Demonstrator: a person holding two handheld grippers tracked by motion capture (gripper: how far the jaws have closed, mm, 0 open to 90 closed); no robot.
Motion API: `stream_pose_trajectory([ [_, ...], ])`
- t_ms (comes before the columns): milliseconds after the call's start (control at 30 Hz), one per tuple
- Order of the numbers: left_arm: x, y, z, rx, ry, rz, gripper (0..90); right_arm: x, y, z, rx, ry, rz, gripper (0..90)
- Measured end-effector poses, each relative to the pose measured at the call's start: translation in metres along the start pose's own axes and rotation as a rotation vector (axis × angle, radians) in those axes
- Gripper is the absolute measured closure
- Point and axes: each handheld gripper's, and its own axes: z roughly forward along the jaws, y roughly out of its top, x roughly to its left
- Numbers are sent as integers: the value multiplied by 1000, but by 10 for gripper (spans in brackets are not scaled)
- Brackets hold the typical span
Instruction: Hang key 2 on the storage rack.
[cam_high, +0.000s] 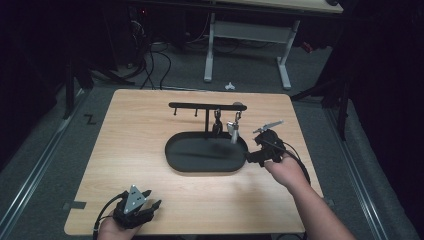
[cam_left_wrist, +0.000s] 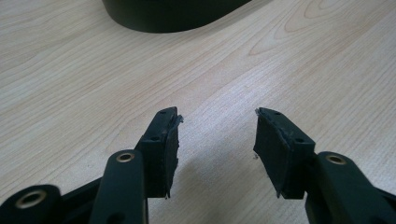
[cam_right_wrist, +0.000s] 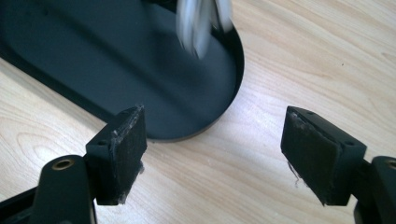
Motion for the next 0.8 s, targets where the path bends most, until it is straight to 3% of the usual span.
stream_pose_trajectory([
  [300, -1, 1, 3, 3, -4, 10, 495, 7, -47, 4, -95, -4, 22, 222],
  [467, -4, 4, 6, -7, -18, 25, 481, 12, -75, 9, -164, -29, 41, 214],
  [567, -5, 7, 7, -36, -31, 30, 450, 11, -95, 10, -225, -8, 60, 208],
  [667, -7, 11, 8, -53, -32, 31, 433, 10, -116, 11, -289, -17, 97, 208],
  [733, -8, 12, 9, -62, -30, 26, 426, 11, -134, 11, -343, -40, 123, 207],
  [800, -8, 14, 11, -71, -32, 16, 420, 13, -157, 9, -439, -104, 163, 230],
])
